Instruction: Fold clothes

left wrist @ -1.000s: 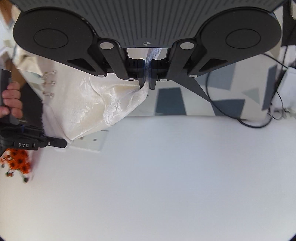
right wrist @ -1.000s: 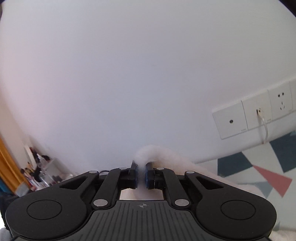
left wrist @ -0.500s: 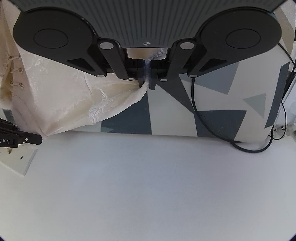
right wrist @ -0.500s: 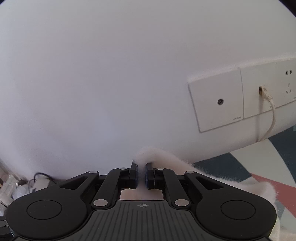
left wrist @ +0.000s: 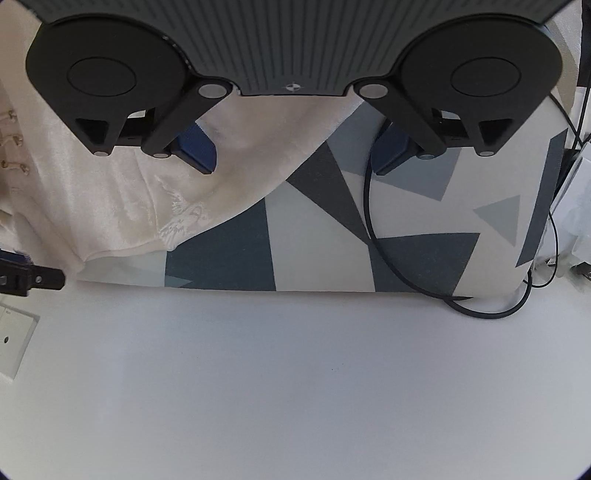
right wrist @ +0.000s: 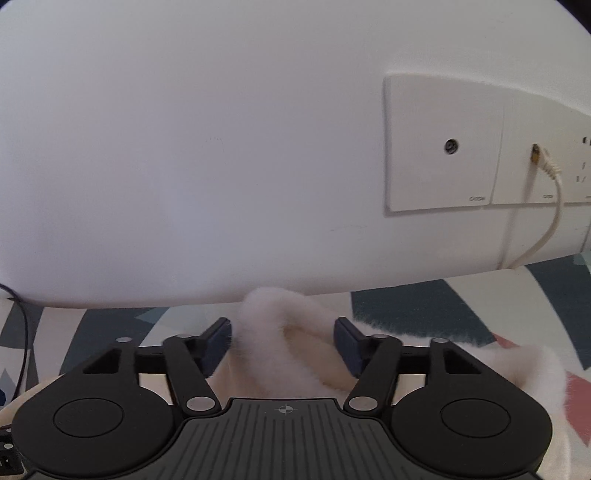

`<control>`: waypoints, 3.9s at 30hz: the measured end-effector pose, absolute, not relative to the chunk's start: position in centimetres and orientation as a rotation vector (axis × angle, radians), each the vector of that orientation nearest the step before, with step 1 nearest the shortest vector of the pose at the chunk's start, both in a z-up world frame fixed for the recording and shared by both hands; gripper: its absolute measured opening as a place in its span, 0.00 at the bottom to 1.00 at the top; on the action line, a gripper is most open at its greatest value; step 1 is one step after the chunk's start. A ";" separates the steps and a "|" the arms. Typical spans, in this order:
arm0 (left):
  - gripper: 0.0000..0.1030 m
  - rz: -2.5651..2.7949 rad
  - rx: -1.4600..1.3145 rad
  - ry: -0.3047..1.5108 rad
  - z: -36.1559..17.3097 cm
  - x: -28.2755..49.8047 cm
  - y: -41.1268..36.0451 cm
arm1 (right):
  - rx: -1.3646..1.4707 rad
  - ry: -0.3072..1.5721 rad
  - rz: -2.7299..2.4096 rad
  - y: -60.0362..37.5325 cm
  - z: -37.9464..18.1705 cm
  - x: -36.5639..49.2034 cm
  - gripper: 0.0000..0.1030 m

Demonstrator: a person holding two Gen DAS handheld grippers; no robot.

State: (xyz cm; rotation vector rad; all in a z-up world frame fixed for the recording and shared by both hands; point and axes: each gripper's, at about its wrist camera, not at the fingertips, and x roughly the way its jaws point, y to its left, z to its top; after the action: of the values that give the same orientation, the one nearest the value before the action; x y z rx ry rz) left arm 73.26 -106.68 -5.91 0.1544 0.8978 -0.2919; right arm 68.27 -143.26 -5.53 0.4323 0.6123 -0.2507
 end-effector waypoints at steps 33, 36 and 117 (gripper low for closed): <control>0.54 -0.862 0.433 0.922 -6.2 66.4 -136.5 | 0.415 0.743 -0.609 -153.6 -7.6 35.4 0.66; 0.14 -0.876 0.376 0.924 -5.6 66.4 -135.1 | 0.419 0.710 -0.592 -154.1 -7.2 35.1 0.20; 0.89 -0.320 -0.343 1.186 -5.1 61.8 -102.3 | 0.250 0.890 -0.118 -142.5 -5.8 46.2 0.78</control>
State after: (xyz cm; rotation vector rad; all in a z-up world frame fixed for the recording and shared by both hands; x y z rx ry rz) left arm 61.83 -102.26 -5.12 -0.3429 1.1860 -0.3197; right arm 46.16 -142.47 -5.80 0.2500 0.8898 -0.1185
